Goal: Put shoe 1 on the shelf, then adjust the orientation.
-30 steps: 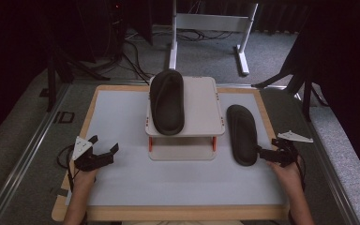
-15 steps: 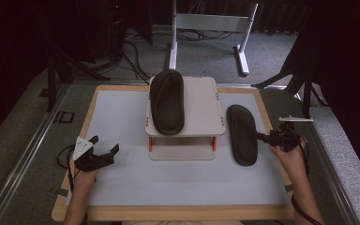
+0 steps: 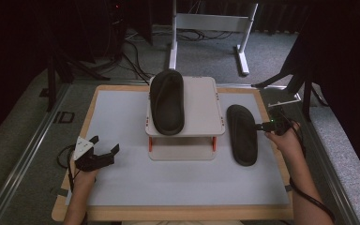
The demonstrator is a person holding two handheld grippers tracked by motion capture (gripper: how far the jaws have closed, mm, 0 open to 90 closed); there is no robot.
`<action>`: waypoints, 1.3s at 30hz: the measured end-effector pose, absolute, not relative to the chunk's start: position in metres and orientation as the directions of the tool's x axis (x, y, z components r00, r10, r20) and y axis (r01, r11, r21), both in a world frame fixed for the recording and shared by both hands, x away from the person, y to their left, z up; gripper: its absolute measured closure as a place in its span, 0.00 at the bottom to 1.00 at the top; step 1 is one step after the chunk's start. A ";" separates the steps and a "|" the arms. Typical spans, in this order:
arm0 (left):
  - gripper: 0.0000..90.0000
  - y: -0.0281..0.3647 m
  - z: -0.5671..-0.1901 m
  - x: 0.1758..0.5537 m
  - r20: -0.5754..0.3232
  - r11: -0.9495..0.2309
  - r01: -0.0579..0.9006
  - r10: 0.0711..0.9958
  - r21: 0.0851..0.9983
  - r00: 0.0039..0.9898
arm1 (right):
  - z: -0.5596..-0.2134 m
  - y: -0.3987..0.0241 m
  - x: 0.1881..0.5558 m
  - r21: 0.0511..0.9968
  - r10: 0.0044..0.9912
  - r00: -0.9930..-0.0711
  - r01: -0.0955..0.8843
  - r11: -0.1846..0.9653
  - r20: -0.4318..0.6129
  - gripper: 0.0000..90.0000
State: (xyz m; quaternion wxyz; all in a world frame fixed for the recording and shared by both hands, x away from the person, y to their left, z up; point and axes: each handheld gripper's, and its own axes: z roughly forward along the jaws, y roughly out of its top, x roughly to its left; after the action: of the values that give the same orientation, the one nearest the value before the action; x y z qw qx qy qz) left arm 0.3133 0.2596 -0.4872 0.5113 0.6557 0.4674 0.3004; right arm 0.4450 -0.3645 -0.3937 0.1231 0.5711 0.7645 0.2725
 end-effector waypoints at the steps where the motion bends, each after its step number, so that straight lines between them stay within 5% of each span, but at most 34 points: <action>1: 0.06 0.260 -0.487 0.313 -0.083 -0.041 0.306 0.920 0.951 0.383 | -0.393 -0.363 0.448 0.545 0.940 -0.318 0.813 0.204 0.122 0.53; 23: 0.06 0.259 -0.487 0.313 -0.086 -0.043 0.308 0.916 0.951 0.392 | -0.409 -0.340 0.491 0.313 0.958 -0.268 0.922 0.226 0.097 0.74; 39: 0.06 0.259 -0.487 0.313 -0.088 -0.042 0.311 0.915 0.950 0.393 | -0.404 -0.336 0.492 0.269 0.969 -0.237 0.940 0.211 0.066 0.84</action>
State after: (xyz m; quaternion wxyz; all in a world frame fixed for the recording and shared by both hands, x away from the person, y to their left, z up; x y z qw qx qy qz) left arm 0.3134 0.2593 -0.4872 0.5123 0.6587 0.4654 0.2951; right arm 0.4918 -0.3361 -0.4038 0.0584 0.6150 0.7760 0.1270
